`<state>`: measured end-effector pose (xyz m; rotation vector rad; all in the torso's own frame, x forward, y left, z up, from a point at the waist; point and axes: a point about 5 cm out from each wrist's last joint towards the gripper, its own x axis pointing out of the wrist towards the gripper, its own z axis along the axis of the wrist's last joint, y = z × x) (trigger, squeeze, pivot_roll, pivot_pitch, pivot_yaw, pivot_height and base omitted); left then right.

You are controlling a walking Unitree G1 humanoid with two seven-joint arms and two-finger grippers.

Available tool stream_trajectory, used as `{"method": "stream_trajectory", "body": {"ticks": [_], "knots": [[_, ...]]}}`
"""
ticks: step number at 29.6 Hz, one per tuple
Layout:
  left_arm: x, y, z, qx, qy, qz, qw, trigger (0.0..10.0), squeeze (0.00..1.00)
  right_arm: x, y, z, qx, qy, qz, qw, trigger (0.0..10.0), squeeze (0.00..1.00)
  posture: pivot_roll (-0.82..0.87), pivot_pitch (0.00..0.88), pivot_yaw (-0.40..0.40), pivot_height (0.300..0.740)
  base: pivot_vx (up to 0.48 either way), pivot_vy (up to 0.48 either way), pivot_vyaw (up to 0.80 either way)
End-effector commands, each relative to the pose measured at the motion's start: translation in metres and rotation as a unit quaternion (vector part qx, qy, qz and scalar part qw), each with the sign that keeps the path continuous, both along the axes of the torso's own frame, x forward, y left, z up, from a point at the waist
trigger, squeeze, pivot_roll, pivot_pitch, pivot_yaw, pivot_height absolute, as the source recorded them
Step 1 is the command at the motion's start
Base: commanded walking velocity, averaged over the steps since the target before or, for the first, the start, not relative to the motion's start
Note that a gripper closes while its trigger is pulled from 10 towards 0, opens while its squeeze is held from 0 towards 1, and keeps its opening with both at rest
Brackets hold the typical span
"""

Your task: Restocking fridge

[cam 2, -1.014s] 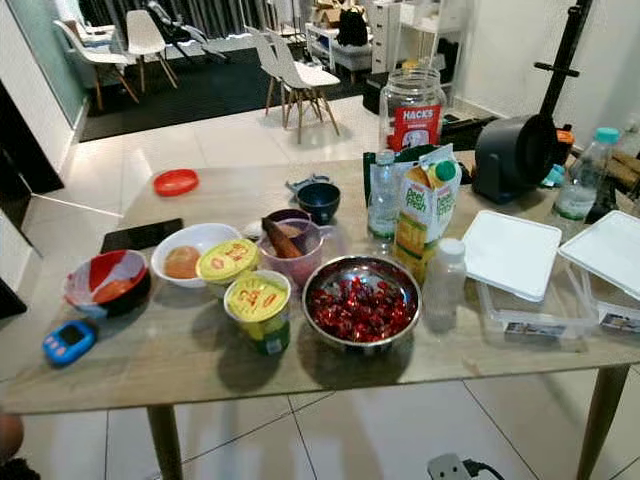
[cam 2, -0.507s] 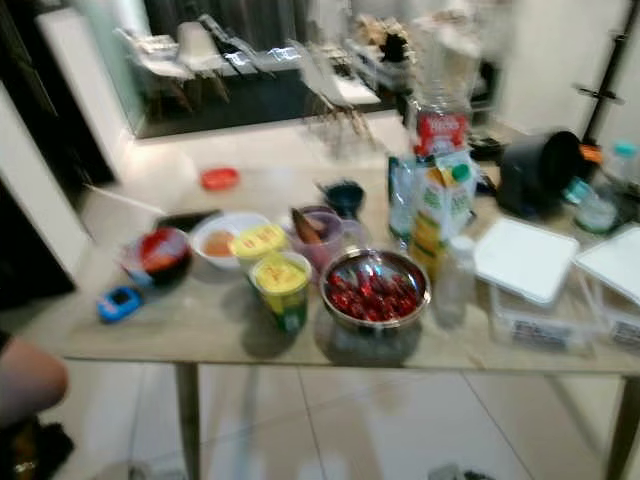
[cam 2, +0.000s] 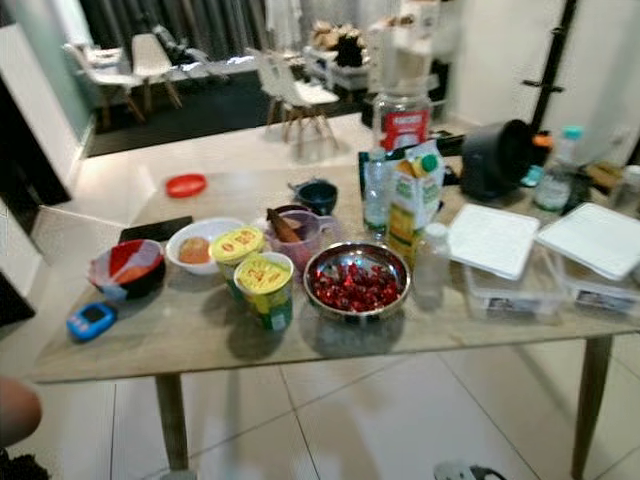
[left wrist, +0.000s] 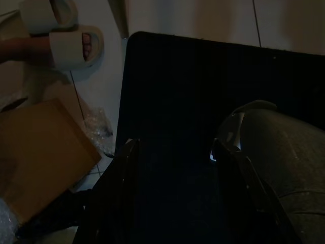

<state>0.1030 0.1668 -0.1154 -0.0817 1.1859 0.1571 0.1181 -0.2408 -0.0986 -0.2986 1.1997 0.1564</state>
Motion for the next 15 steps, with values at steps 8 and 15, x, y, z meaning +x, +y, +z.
{"method": "stream_trajectory", "body": {"ticks": [8, 15], "knots": [[-0.014, -0.006, -0.004, -0.016, 0.028, -0.005, 0.999, 10.0, 0.0, 0.004, 0.032, -0.006, 0.019, -0.005, 0.01, 1.0, 10.0, 0.0, -0.05, 0.0, 0.016, 0.74, 0.0, 0.0, 0.0], [-0.015, -0.003, -0.004, -0.009, 0.03, -0.002, 0.999, 10.0, 0.0, -0.003, 0.041, -0.01, 0.021, 0.001, 0.012, 1.0, 10.0, 0.0, -0.05, 0.0, 0.017, 0.74, 0.0, 0.0, 0.0]]}}
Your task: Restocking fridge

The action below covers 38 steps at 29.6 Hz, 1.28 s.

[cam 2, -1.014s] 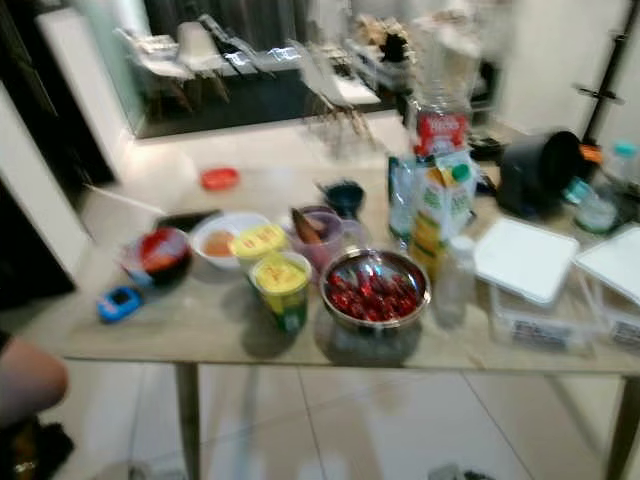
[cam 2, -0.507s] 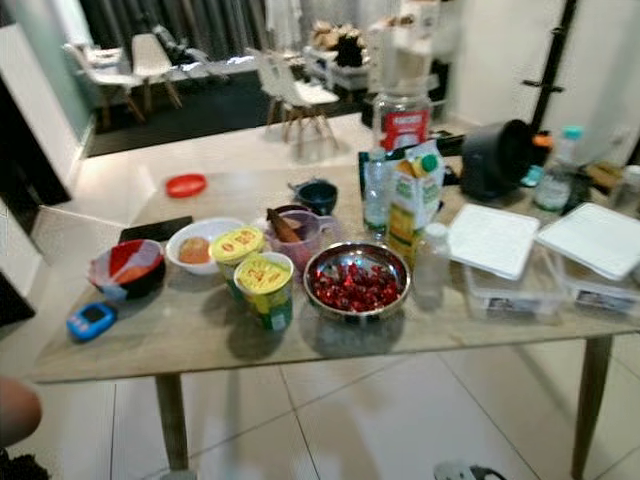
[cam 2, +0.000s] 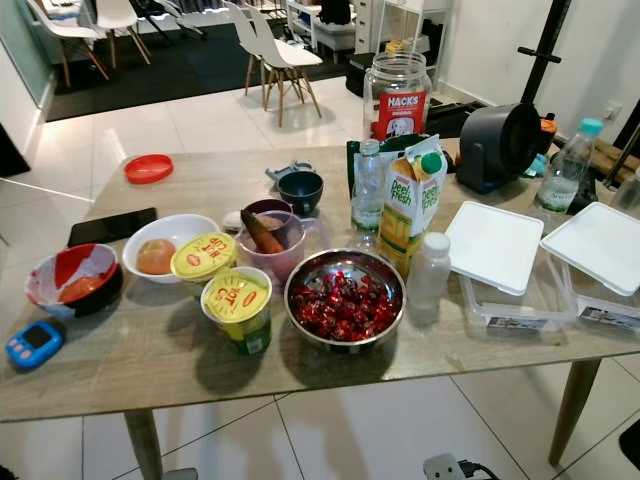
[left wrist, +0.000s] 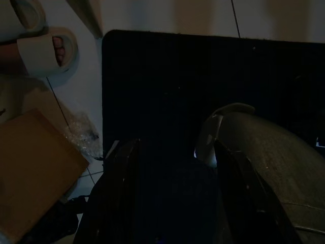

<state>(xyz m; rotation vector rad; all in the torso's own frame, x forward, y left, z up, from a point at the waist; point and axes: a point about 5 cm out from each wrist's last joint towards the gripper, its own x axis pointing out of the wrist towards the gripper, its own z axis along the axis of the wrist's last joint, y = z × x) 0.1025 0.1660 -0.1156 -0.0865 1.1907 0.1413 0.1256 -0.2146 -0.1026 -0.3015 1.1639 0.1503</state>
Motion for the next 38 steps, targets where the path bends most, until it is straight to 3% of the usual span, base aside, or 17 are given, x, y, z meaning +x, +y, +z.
{"method": "stream_trajectory", "body": {"ticks": [1, 7, 13, 14, 16, 17, 19, 21, 26, 30, 36, 38], "knots": [[-0.015, -0.001, -0.004, -0.001, 0.029, 0.004, 1.0, 10.0, 0.0, -0.011, 0.011, -0.005, 0.019, 0.02, 0.011, 1.0, 10.0, 0.0, -0.05, 0.0, 0.015, 0.74, 0.0, 0.0, 0.0], [-0.021, 0.02, -0.003, 0.051, 0.043, 0.024, 0.997, 10.0, 0.0, -0.018, -0.016, -0.001, 0.004, 0.023, 0.003, 1.0, 10.0, 0.0, -0.05, 0.0, 0.014, 0.74, 0.0, 0.0, 0.0], [-0.031, 0.067, 0.003, 0.147, 0.059, 0.076, 0.984, 10.0, 0.0, -0.016, -0.028, 0.003, -0.003, 0.021, 0.002, 1.0, 10.0, 0.0, -0.04, 0.0, 0.011, 0.74, 0.0, 0.0, 0.0], [-0.031, 0.067, 0.003, 0.147, 0.059, 0.076, 0.984, 10.0, 0.0, -0.016, -0.028, 0.003, -0.003, 0.021, 0.002, 1.0, 10.0, 0.0, -0.04, 0.0, 0.011, 0.74, 0.0, 0.0, 0.0], [-0.028, 0.11, 0.016, 0.181, 0.046, 0.108, 0.976, 10.0, 0.0, -0.01, -0.03, 0.004, -0.005, 0.017, 0.003, 1.0, 10.0, 0.0, -0.04, 0.0, 0.012, 0.74, 0.0, 0.0, 0.0], [-0.027, 0.13, 0.024, 0.202, 0.039, 0.127, 0.97, 10.0, 0.0, -0.006, -0.03, 0.005, -0.005, 0.015, 0.003, 1.0, 10.0, 0.0, -0.04, 0.0, 0.012, 0.74, 0.0, 0.0, 0.0], [-0.026, 0.152, 0.034, 0.23, 0.03, 0.152, 0.961, 10.0, 0.0, -0.001, -0.027, 0.006, -0.004, 0.012, 0.004, 1.0, 10.0, 0.0, -0.04, 0.0, 0.012, 0.74, 0.0, 0.0, 0.0], [-0.026, 0.161, 0.039, 0.243, 0.025, 0.168, 0.955, 10.0, 0.0, 0.001, -0.024, 0.006, -0.003, 0.011, 0.005, 1.0, 10.0, 0.0, -0.04, 0.0, 0.012, 0.74, 0.0, 0.0, 0.0], [-0.023, 0.21, 0.069, 0.314, -0.016, 0.243, 0.918, 10.0, 0.0, 0.011, -0.011, 0.006, 0.003, 0.005, 0.009, 1.0, 10.0, 0.0, -0.04, 0.0, 0.013, 0.74, 0.0, 0.0, 0.0], [-0.018, 0.227, 0.084, 0.339, -0.039, 0.261, 0.903, 10.0, 0.0, 0.013, -0.009, 0.006, 0.005, 0.004, 0.01, 1.0, 10.0, 0.0, -0.04, 0.0, 0.015, 0.74, 0.0, 0.0, 0.0], [0.017, 0.263, 0.133, 0.409, -0.14, 0.299, 0.851, 10.0, 0.0, 0.016, -0.012, 0.007, 0.005, 0.003, 0.009, 1.0, 10.0, 0.0, -0.03, 0.0, 0.017, 0.74, 0.0, 0.0, 0.0], [0.022, 0.266, 0.139, 0.416, -0.153, 0.301, 0.845, 10.0, 0.0, 0.015, -0.012, 0.008, 0.004, 0.004, 0.009, 1.0, 10.0, 0.0, -0.03, 0.0, 0.017, 0.74, 0.0, 0.0, 0.0]]}}
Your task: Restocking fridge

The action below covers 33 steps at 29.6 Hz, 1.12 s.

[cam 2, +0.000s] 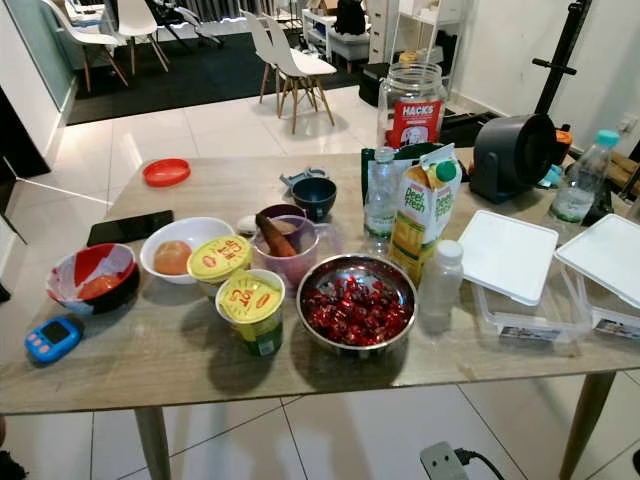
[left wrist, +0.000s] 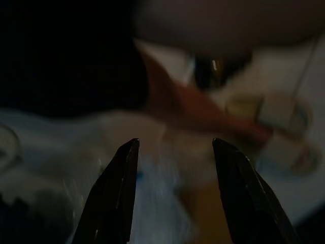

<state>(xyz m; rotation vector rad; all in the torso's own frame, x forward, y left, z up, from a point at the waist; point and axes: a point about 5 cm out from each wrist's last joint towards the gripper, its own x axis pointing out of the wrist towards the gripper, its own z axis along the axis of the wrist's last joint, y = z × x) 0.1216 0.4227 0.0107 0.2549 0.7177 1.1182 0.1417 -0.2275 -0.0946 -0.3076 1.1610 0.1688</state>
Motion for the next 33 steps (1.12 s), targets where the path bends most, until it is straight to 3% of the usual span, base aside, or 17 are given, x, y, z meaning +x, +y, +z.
{"method": "stream_trajectory", "body": {"ticks": [1, 5, 6, 9, 11, 12, 13, 14, 16, 19, 20, 23, 27, 29, 30, 31, 33], "knots": [[0.01, 0.013, 0.021, 0.041, -0.03, 0.0, 0.999, 10.0, 0.0, -0.001, 0.0, 0.0, 0.002, 0.004, 0.0, 1.0, 10.0, 0.0, -0.03, 0.0, 0.017, 0.74, 0.0, 0.0, 0.0], [0.043, 0.019, 0.052, 0.093, -0.09, -0.037, 0.991, 10.0, 0.0, -0.002, -0.001, -0.001, 0.001, 0.005, 0.0, 1.0, 10.0, 0.0, -0.03, 0.0, 0.017, 0.74, 0.0, 0.0, 0.0], [0.043, 0.019, 0.052, 0.093, -0.09, -0.037, 0.991, 10.0, 0.0, -0.002, -0.001, -0.001, 0.001, 0.005, 0.0, 1.0, 10.0, 0.0, -0.03, 0.0, 0.017, 0.74, 0.0, 0.0, 0.0], [0.071, 0.019, 0.08, 0.145, -0.114, -0.08, 0.98, 10.0, 0.0, -0.003, 0.0, -0.001, 0.001, 0.006, 0.001, 1.0, 10.0, 0.0, -0.03, 0.0, 0.017, 0.74, 0.0, 0.0, 0.0], [0.078, 0.019, 0.088, 0.158, -0.125, -0.089, 0.976, 10.0, 0.0, -0.003, 0.0, -0.001, 0.001, 0.007, 0.001, 1.0, 10.0, 0.0, -0.03, 0.0, 0.02, 0.74, 0.0, 0.0, 0.0], [0.094, 0.016, 0.105, 0.182, -0.154, -0.109, 0.965, 10.0, 0.0, -0.004, 0.0, -0.001, 0.001, 0.007, 0.0, 1.0, 10.0, 0.0, -0.03, 0.0, 0.021, 0.74, 0.0, 0.0, 0.0], [0.094, 0.016, 0.105, 0.182, -0.154, -0.109, 0.965, 10.0, 0.0, -0.004, 0.0, -0.001, 0.001, 0.007, 0.0, 1.0, 10.0, 0.0, -0.03, 0.0, 0.021, 0.74, 0.0, 0.0, 0.0], [0.106, 0.013, 0.12, 0.201, -0.179, -0.133, 0.954, 10.0, 0.0, -0.004, 0.0, -0.001, 0.001, 0.007, 0.0, 1.0, 10.0, 0.0, -0.03, 0.0, 0.02, 0.74, 0.0, 0.0, 0.0], [0.111, 0.011, 0.126, 0.21, -0.189, -0.146, 0.948, 10.0, 0.0, -0.004, 0.0, -0.001, 0.001, 0.008, 0.0, 1.0, 10.0, 0.0, -0.03, 0.0, 0.02, 0.74, 0.0, 0.0, 0.0], [0.134, 0.001, 0.156, 0.261, -0.204, -0.205, 0.921, 10.0, 0.0, -0.005, 0.0, -0.002, 0.002, 0.009, 0.0, 1.0, 10.0, 0.0, -0.03, 0.0, 0.022, 0.74, 0.0, 0.0, 0.0], [0.134, 0.001, 0.156, 0.261, -0.204, -0.205, 0.921, 10.0, 0.0, -0.005, 0.0, -0.002, 0.002, 0.009, 0.0, 1.0, 10.0, 0.0, -0.03, 0.0, 0.022, 0.74, 0.0, 0.0, 0.0], [0.149, -0.007, 0.185, 0.297, -0.238, -0.23, 0.896, 10.0, 0.0, -0.006, 0.002, -0.003, 0.002, 0.009, 0.0, 1.0, 10.0, 0.0, -0.03, 0.0, 0.023, 0.74, 0.0, 0.0, 0.0], [0.155, -0.011, 0.202, 0.313, -0.261, -0.244, 0.88, 10.0, 0.0, -0.006, 0.002, -0.003, 0.003, 0.009, 0.0, 1.0, 10.0, 0.0, -0.03, 0.0, 0.024, 0.74, 0.0, 0.0, 0.0], [0.163, -0.019, 0.209, 0.302, -0.283, -0.276, 0.867, 10.0, 0.0, -0.007, 0.003, -0.003, 0.003, 0.01, 0.0, 1.0, 10.0, 0.0, -0.03, 0.0, 0.023, 0.74, 0.0, 0.0, 0.0], [0.172, -0.03, 0.213, 0.289, -0.297, -0.32, 0.852, 10.0, 0.0, -0.007, 0.003, -0.003, 0.003, 0.01, 0.0, 1.0, 10.0, 0.0, -0.03, 0.0, 0.024, 0.74, 0.0, 0.0, 0.0], [0.172, -0.03, 0.213, 0.289, -0.297, -0.32, 0.852, 10.0, 0.0, -0.007, 0.003, -0.003, 0.003, 0.01, 0.0, 1.0, 10.0, 0.0, -0.03, 0.0, 0.024, 0.74, 0.0, 0.0, 0.0], [0.18, -0.04, 0.215, 0.273, -0.309, -0.356, 0.839, 10.0, 0.0, -0.007, 0.003, -0.003, 0.003, 0.01, 0.0, 1.0, 10.0, 0.0, -0.03, 0.0, 0.022, 0.74, 0.0, 0.0, 0.0]]}}
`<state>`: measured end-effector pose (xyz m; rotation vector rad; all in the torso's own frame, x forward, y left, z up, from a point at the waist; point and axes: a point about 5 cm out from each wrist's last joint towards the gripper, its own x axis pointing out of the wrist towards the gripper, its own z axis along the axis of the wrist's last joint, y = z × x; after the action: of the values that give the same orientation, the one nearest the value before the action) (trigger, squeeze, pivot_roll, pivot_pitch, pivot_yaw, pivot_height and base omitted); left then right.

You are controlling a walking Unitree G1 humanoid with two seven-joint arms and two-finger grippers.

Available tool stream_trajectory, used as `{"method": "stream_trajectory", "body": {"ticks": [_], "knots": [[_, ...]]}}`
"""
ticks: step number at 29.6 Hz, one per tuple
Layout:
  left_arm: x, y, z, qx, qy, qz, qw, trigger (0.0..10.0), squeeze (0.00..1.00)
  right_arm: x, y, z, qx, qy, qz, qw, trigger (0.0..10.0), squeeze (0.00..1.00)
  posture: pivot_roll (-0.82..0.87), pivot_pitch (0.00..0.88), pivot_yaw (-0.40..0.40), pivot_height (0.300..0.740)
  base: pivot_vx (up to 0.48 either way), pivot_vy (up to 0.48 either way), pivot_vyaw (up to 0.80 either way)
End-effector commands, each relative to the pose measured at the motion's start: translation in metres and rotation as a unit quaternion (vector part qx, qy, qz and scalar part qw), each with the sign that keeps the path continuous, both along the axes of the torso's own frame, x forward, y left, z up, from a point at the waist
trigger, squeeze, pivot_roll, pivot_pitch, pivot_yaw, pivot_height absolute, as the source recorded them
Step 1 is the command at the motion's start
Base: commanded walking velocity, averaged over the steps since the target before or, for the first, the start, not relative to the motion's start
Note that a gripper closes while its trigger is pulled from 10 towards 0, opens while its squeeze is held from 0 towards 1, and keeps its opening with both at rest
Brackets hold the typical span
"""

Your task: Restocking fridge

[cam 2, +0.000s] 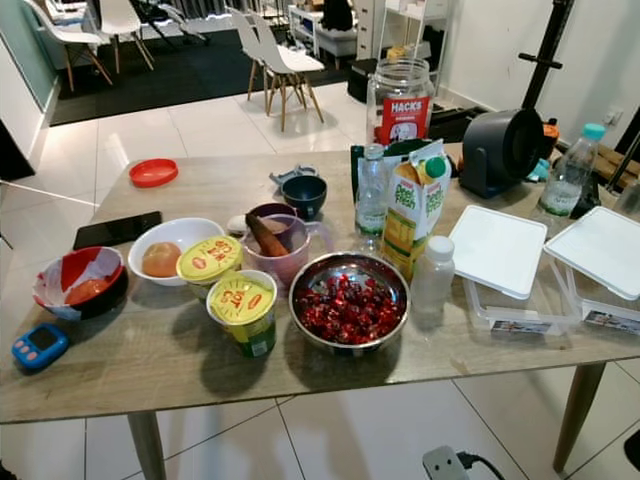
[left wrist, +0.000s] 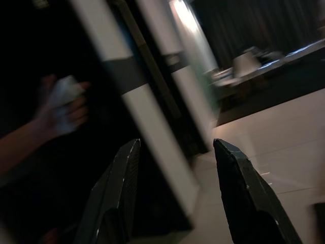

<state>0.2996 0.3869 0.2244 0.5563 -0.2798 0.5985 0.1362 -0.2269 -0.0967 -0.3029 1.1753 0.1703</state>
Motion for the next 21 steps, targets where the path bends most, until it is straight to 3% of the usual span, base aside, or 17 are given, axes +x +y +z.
{"method": "stream_trajectory", "body": {"ticks": [1, 4, 5, 6, 7, 9, 10, 11, 12, 14, 16, 17, 18, 20, 21], "knots": [[0.008, -0.013, 0.003, 0.0, -0.004, -0.047, 0.999, 10.0, 0.0, -0.002, 0.002, -0.001, 0.002, 0.003, 0.002, 1.0, 10.0, 0.0, -0.03, 0.0, 0.022, 0.74, 0.0, 0.0, 0.0], [0.022, -0.039, 0.013, -0.025, -0.011, -0.17, 0.985, 10.0, 0.0, -0.002, 0.002, -0.001, 0.001, 0.004, 0.003, 1.0, 10.0, 0.0, -0.03, 0.0, 0.022, 0.74, 0.0, 0.0, 0.0], [0.022, -0.039, 0.013, -0.025, -0.011, -0.17, 0.985, 10.0, 0.0, -0.002, 0.002, -0.001, 0.001, 0.004, 0.003, 1.0, 10.0, 0.0, -0.03, 0.0, 0.022, 0.74, 0.0, 0.0, 0.0], [0.025, -0.05, 0.02, -0.045, -0.023, -0.22, 0.974, 10.0, 0.0, -0.003, 0.002, -0.001, 0.001, 0.004, 0.004, 1.0, 10.0, 0.0, -0.03, 0.0, 0.022, 0.74, 0.0, 0.0, 0.0], [0.025, -0.05, 0.02, -0.045, -0.023, -0.22, 0.974, 10.0, 0.0, -0.003, 0.002, -0.001, 0.001, 0.004, 0.004, 1.0, 10.0, 0.0, -0.03, 0.0, 0.022, 0.74, 0.0, 0.0, 0.0], [0.029, -0.068, 0.029, -0.063, -0.03, -0.298, 0.952, 10.0, 0.0, -0.003, 0.001, -0.001, 0.0, 0.004, 0.004, 1.0, 10.0, 0.0, -0.03, 0.0, 0.021, 0.74, 0.0, 0.0, 0.0], [0.029, -0.068, 0.029, -0.063, -0.03, -0.298, 0.952, 10.0, 0.0, -0.003, 0.001, -0.001, 0.0, 0.004, 0.004, 1.0, 10.0, 0.0, -0.03, 0.0, 0.021, 0.74, 0.0, 0.0, 0.0], [0.03, -0.078, 0.033, -0.066, -0.028, -0.339, 0.938, 10.0, 0.0, -0.003, 0.001, -0.001, -0.001, 0.004, 0.004, 1.0, 10.0, 0.0, -0.03, 0.0, 0.023, 0.74, 0.0, 0.0, 0.0], [0.03, -0.078, 0.033, -0.066, -0.028, -0.339, 0.938, 10.0, 0.0, -0.003, 0.001, -0.001, -0.001, 0.004, 0.004, 1.0, 10.0, 0.0, -0.03, 0.0, 0.023, 0.74, 0.0, 0.0, 0.0], [0.03, -0.093, 0.039, -0.064, -0.02, -0.401, 0.913, 10.0, 0.0, -0.003, 0.002, -0.001, -0.001, 0.004, 0.004, 1.0, 10.0, 0.0, -0.03, 0.0, 0.024, 0.74, 0.0, 0.0, 0.0], [0.027, -0.113, 0.041, -0.03, 0.023, -0.475, 0.879, 10.0, 0.47, -0.003, 0.002, -0.001, -0.001, 0.004, 0.005, 1.0, 10.0, 0.0, -0.03, 0.0, 0.025, 0.74, 0.0, 0.0, 0.0], [0.027, -0.113, 0.041, -0.03, 0.023, -0.475, 0.879, 10.0, 0.47, -0.003, 0.002, -0.001, -0.001, 0.004, 0.005, 1.0, 10.0, 0.0, -0.03, 0.0, 0.025, 0.74, 0.0, 0.0, 0.0], [0.026, -0.12, 0.041, -0.015, 0.042, -0.5, 0.865, 10.0, 0.47, -0.003, 0.002, -0.001, -0.001, 0.004, 0.006, 1.0, 10.0, 0.0, -0.03, 0.0, 0.025, 0.74, 0.0, 0.0, 0.0], [0.026, -0.12, 0.041, -0.015, 0.042, -0.5, 0.865, 10.0, 0.47, -0.003, 0.002, -0.001, -0.001, 0.004, 0.006, 1.0, 10.0, 0.0, -0.03, 0.0, 0.025, 0.74, 0.0, 0.0, 0.0], [0.022, -0.139, 0.041, 0.012, 0.094, -0.561, 0.822, 10.0, 1.0, -0.002, 0.002, -0.001, -0.001, 0.003, 0.006, 1.0, 10.0, 0.0, -0.03, 0.0, 0.029, 0.74, 0.0, 0.0, 0.0]]}}
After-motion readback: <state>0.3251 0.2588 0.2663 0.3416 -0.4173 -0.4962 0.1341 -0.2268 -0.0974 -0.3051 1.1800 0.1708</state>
